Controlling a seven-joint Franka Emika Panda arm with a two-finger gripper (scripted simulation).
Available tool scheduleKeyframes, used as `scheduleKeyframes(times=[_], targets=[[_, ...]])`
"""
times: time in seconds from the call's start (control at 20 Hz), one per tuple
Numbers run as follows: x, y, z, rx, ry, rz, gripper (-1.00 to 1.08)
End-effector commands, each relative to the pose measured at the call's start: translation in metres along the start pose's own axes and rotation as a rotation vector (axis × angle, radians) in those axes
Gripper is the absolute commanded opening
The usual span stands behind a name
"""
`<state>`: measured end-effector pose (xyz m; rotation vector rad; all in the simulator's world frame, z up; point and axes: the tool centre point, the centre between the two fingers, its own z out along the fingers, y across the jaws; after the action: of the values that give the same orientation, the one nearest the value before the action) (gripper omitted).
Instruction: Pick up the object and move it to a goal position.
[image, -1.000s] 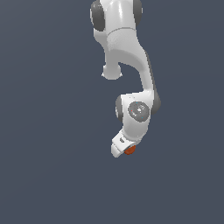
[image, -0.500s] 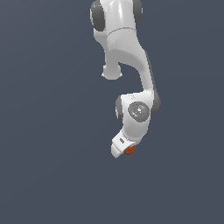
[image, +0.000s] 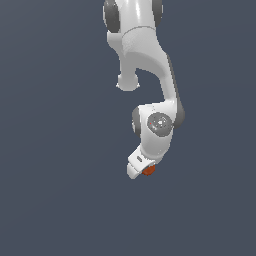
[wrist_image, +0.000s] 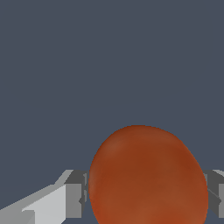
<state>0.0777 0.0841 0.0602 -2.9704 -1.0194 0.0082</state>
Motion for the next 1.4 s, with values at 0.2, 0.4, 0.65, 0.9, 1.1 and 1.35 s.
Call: scheduleKeyframes(times=[0.2,0.4,0.65,0.9,1.1,1.35], targets=[[0.003,0.001,-0.048,-0.002,0.004,-0.001,-1.0],[0.005,0.002,-0.089,-0.002,0.004,-0.001,-1.0],[0.008,0.002,-0.146,-0.002,0.004,-0.001,-1.0],[0.011,0.003,-0.201,-0.002,0.004,-0.001,-1.0],[0.013,0.005,-0.243,-0.002,0.005,-0.001,-1.0],[0.017,0.006,-0.289,-0.002,0.005,-0.001,-1.0]])
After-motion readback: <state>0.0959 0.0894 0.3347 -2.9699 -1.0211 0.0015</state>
